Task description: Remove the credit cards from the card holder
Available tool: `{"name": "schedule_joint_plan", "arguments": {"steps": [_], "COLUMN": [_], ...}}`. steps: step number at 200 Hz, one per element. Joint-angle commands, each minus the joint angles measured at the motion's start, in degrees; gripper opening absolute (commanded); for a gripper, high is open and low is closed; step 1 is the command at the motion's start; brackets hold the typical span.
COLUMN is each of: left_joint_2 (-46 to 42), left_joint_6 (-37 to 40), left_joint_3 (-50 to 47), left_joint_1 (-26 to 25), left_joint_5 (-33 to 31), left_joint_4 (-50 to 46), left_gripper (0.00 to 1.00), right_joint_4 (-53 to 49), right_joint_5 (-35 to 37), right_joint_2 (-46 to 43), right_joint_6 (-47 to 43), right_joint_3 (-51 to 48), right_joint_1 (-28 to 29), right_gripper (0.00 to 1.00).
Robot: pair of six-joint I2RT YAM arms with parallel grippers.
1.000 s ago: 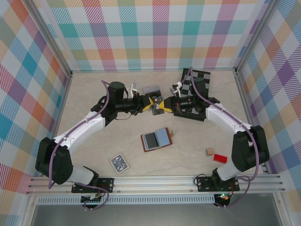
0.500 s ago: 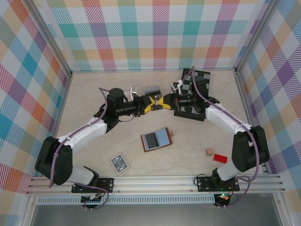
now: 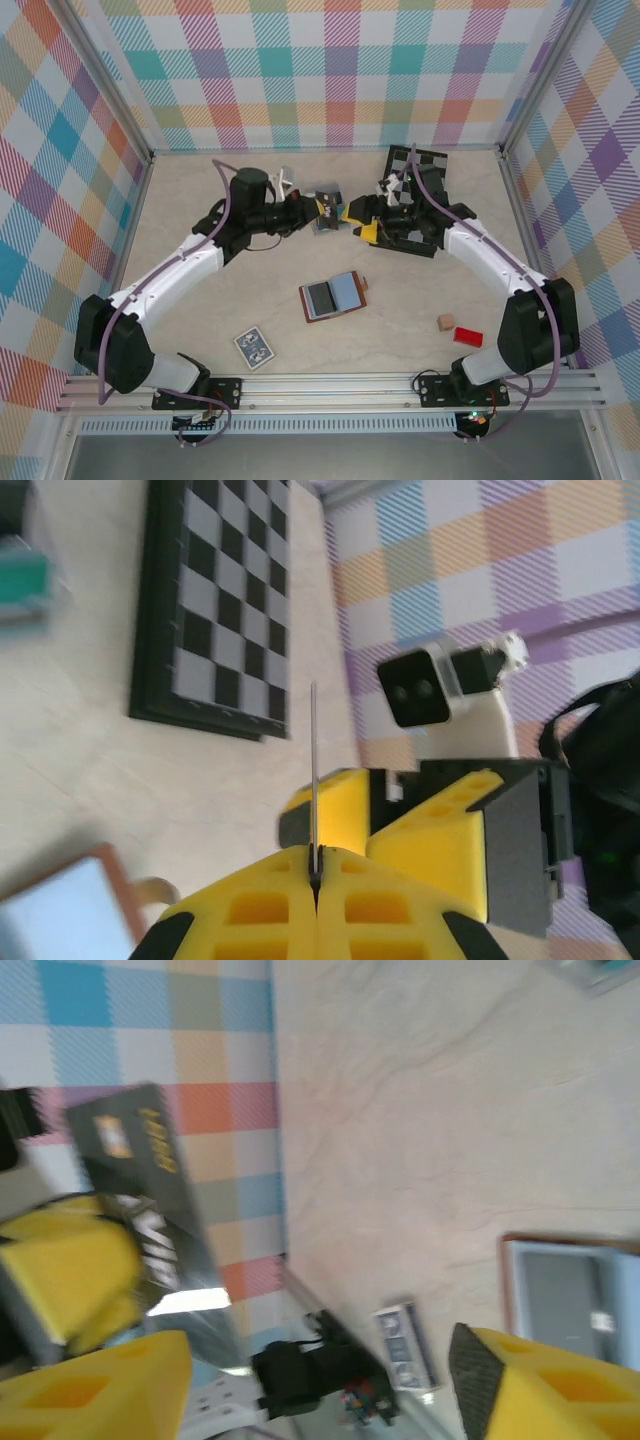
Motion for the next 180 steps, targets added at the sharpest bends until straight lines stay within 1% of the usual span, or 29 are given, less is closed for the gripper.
{"name": "schedule_joint_plan", "arguments": {"steps": [1, 12, 31, 48, 64, 86, 101, 112, 136, 152, 180], "left_joint_2": [2.98, 4.93, 8.52, 13.03, 17.44, 23.75, 27.8, 30.11, 32.67, 34.58, 39.41], "left_joint_6": [23.14, 29.66, 39.69, 48.06, 51.38, 56.74, 60.5, 64.92, 72.7, 76.4, 79.86], "left_joint_3": [6.4, 8.58, 11.52, 16.72, 21.55, 28.02, 32.46, 34.37, 35.75, 37.26, 42.14], "left_joint_1": [-0.01, -0.33, -0.75, -0.83, -1.01, -1.02, -1.02, -1.02, -1.27, -1.24, -1.29], "left_joint_5": [-10.88, -13.63, -16.19, -14.64, -18.89, -22.19, -22.59, -21.69, -19.88, -19.45, -21.97], "left_joint_4": [-18.21, -19.63, -20.07, -23.59, -24.76, -26.56, -28.74, -29.26, -27.12, -26.59, -28.85], "left_gripper": [0.0, 0.0, 0.0, 0.0, 0.0, 0.0, 0.0, 0.0, 0.0, 0.0, 0.0], "right_joint_4": [-11.55, -11.76, -11.8, -11.88, -11.21, -11.27, -12.06, -12.7, -13.32, -12.54, -11.52], "right_joint_5": [9.41, 10.82, 12.14, 12.25, 12.58, 13.59, 14.04, 14.24, 13.89, 13.3, 13.3], "right_joint_2": [-2.2, -3.15, -4.63, -5.74, -7.41, -9.49, -10.17, -10.36, -10.48, -10.87, -11.71], "right_joint_6": [-7.24, -7.53, -7.87, -8.15, -9.01, -9.85, -10.31, -10.49, -10.43, -9.77, -8.4], "right_joint_3": [0.59, -0.78, -2.87, -4.19, -5.67, -6.96, -7.18, -7.27, -7.61, -8.18, -9.36], "right_joint_1": [-1.94, -2.97, -4.46, -5.39, -5.81, -6.11, -6.29, -6.48, -6.78, -6.91, -7.06], "right_gripper": [0.83, 0.91, 0.97, 1.0, 1.0, 1.0, 1.0, 1.0, 1.0, 1.0, 1.0]}}
